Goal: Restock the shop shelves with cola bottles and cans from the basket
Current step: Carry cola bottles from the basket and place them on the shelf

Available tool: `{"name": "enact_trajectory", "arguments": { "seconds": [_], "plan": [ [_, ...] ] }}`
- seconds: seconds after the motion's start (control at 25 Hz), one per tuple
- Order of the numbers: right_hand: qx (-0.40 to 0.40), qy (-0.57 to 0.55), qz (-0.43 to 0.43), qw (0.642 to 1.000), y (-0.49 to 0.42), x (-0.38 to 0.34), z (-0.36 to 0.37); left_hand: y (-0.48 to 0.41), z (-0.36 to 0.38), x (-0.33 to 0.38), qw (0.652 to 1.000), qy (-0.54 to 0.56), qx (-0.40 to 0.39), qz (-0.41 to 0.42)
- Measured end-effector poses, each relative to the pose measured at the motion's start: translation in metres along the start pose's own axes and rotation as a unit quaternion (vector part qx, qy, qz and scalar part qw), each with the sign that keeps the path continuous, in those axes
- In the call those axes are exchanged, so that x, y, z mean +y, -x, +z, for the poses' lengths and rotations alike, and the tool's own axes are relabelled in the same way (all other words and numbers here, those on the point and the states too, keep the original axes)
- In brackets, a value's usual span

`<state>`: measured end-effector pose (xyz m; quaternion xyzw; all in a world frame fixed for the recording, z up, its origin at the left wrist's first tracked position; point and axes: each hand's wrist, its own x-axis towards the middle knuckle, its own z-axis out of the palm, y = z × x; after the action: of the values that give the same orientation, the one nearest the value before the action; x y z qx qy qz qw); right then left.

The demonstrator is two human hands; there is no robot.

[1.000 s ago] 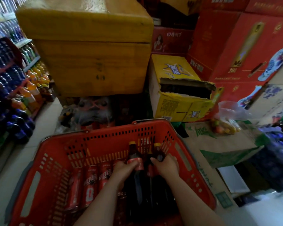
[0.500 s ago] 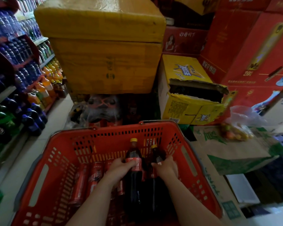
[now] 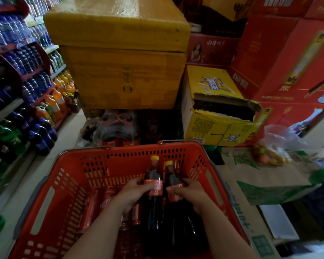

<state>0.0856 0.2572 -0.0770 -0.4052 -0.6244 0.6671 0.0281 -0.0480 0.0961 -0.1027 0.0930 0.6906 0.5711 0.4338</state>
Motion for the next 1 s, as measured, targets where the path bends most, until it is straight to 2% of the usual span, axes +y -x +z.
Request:
{"name": "enact_trajectory", "arguments": {
  "seconds": [0.12, 0.24, 0.48, 0.76, 1.0],
  "plan": [
    [-0.060, -0.048, -0.031, 0.997, 0.011, -0.017, 0.002, 0.011, -0.003, 0.027, 0.998, 0.044, -0.022, 0.042],
    [-0.087, -0.066, -0.069, 0.992, 0.020, -0.039, 0.008, 0.023, -0.014, 0.050, 0.992, 0.070, -0.024, 0.097],
    [-0.146, -0.086, -0.129, 0.977, 0.037, -0.083, 0.054, 0.073, -0.061, 0.069, 0.977, 0.115, 0.036, 0.177],
    [-0.294, -0.084, -0.182, 0.935, 0.063, -0.128, 0.143, 0.163, -0.122, 0.083, 0.940, 0.157, 0.155, 0.261],
    [-0.449, -0.053, -0.197, 0.870, 0.099, -0.148, 0.216, 0.257, -0.137, 0.071, 0.867, 0.183, 0.335, 0.322]
  ]
}}
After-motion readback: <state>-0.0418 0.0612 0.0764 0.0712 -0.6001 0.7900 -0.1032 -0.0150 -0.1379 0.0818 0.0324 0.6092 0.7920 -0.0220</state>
